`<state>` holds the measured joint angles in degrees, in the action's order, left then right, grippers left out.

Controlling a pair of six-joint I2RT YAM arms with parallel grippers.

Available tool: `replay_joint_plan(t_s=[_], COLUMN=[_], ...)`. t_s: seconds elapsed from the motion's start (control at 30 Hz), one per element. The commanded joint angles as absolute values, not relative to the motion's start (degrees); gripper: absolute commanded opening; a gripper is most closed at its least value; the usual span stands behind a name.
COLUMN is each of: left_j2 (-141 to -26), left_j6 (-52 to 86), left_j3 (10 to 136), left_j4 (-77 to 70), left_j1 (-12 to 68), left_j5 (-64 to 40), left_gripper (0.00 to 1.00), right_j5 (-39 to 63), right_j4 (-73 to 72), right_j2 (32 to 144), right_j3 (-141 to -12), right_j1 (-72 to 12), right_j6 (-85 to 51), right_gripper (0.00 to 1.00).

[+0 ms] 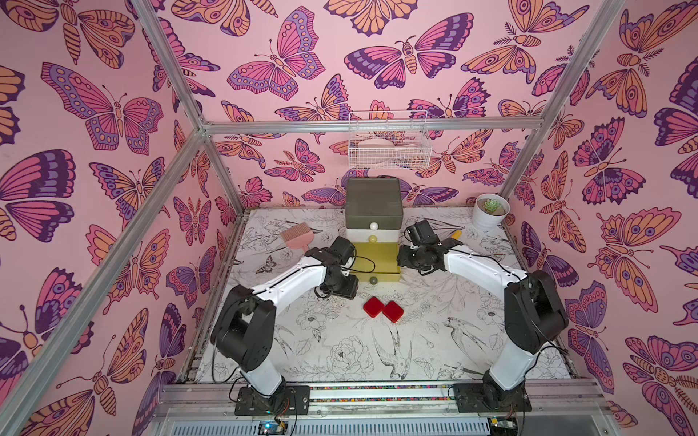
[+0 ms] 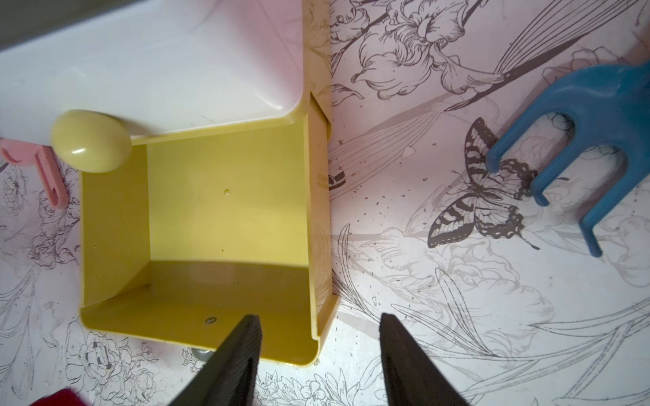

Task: Place the brooch boxes into the drawer by color
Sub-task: Pick up the brooch box from the center of the board, then place the brooch box in the drawer.

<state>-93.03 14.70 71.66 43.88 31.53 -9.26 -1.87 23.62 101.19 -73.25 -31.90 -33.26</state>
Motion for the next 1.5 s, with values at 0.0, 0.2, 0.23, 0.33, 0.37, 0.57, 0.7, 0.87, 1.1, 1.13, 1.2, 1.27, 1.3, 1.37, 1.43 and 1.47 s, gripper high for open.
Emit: replay_joint_plan(t_s=[0.0,0.2,0.23,0.33,0.37,0.57,0.7,0.87,1.1,1.13,1.2,1.27,1.3,1.37,1.43,1.47], left_j2=[-90.15,-97.58,-99.55,-104.93,-106.49,-112.33,-113.14,-113.02,-114.26,-114.26,-114.26,-114.41,-114.43,-114.52,-114.56,-114.62], left_j6=[16.44,19.57,19.55,19.23,19.21,21.33,22.86,24.24,25.38,25.44,25.4,25.4,25.48,25.74,25.92,25.99], left_j3=[75.69,84.77,86.26,90.01,90.79,90.49,90.0,90.31,90.35,90.35,90.35,90.35,90.22,89.92,89.57,89.4], left_j4=[47.73,47.69,47.49,46.77,46.3,40.51,38.09,36.83,36.94,36.88,36.86,36.91,36.99,36.91,36.93,36.91], left_j1=[31.55,30.9,30.57,29.22,28.93,27.77,28.0,28.12,28.19,28.21,28.38,28.48,28.48,28.56,28.56,28.56], left_j5=[-12.44,-3.95,-3.12,-3.06,-3.03,-4.66,-6.2,-6.11,-6.52,-6.5,-6.59,-6.92,-6.98,-7.03,-6.86,-6.86], left_gripper=[0.6,0.6,0.6,0.6,0.6,0.59,0.58,0.58,0.58,0.58,0.59,0.61,0.62,0.62,0.65,0.67], right_j5=[-1.67,-1.5,-1.56,-1.76,-1.76,-1.52,-1.06,-0.97,-0.88,-0.87,-0.87,-0.88,-0.88,-0.8,-0.7,-0.73], right_j4=[22.69,21.89,21.88,21.89,21.75,20.85,20.48,20.57,20.41,20.3,20.21,20.24,20.27,20.19,20.15,20.13], right_j2=[100.6,100.55,100.49,100.04,100.03,99.73,99.69,99.68,99.77,99.76,99.86,99.94,99.92,100.13,100.15,100.19], right_j3=[-72.6,-72.29,-72.25,-71.68,-71.39,-69.64,-69.11,-69.14,-68.99,-68.91,-68.83,-68.82,-68.9,-68.82,-68.83,-68.82], right_j1=[-31.66,-31.67,-31.68,-31.61,-31.63,-31.59,-31.56,-31.55,-31.56,-31.6,-31.61,-31.58,-31.61,-31.57,-31.56,-31.59], right_j6=[-34.71,-35.16,-35.16,-35.15,-35.11,-35.67,-36.03,-35.95,-36.34,-36.39,-36.45,-36.47,-36.47,-36.56,-36.63,-36.65], right_gripper=[0.59,0.6,0.6,0.6,0.6,0.6,0.6,0.6,0.6,0.6,0.6,0.6,0.6,0.6,0.59,0.6])
